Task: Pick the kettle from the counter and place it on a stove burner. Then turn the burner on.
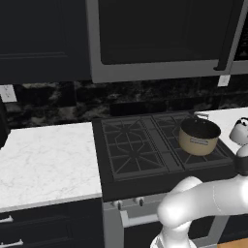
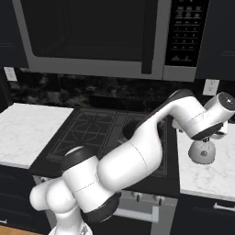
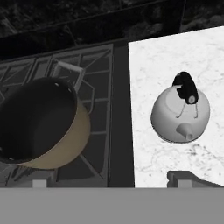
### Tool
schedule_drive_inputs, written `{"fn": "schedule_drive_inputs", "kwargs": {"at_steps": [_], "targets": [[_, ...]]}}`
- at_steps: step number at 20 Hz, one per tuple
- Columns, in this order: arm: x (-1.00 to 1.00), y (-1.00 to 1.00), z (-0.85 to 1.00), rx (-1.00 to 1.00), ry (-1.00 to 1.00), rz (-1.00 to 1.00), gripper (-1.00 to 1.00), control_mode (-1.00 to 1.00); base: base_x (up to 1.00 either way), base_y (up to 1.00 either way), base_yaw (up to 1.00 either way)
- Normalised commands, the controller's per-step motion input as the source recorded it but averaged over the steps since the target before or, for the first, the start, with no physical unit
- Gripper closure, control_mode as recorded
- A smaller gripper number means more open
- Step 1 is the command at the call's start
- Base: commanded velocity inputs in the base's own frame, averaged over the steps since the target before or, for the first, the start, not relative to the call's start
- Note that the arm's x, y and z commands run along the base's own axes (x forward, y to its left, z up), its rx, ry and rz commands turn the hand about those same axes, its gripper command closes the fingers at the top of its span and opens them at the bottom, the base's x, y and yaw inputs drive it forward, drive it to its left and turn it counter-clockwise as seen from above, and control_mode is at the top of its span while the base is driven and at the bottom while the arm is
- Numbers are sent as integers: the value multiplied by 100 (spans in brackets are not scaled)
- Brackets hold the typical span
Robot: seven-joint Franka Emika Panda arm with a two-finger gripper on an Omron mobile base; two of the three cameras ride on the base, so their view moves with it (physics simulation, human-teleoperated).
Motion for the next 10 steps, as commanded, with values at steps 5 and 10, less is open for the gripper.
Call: {"fn": "schedule_drive_inputs", "kwargs": {"at_steps": [5, 10], "targets": [[34, -2, -47, -7, 8, 0, -100, -100, 0, 0, 0], [29, -19, -38, -9, 4, 0, -100, -100, 0, 0, 0]]}}
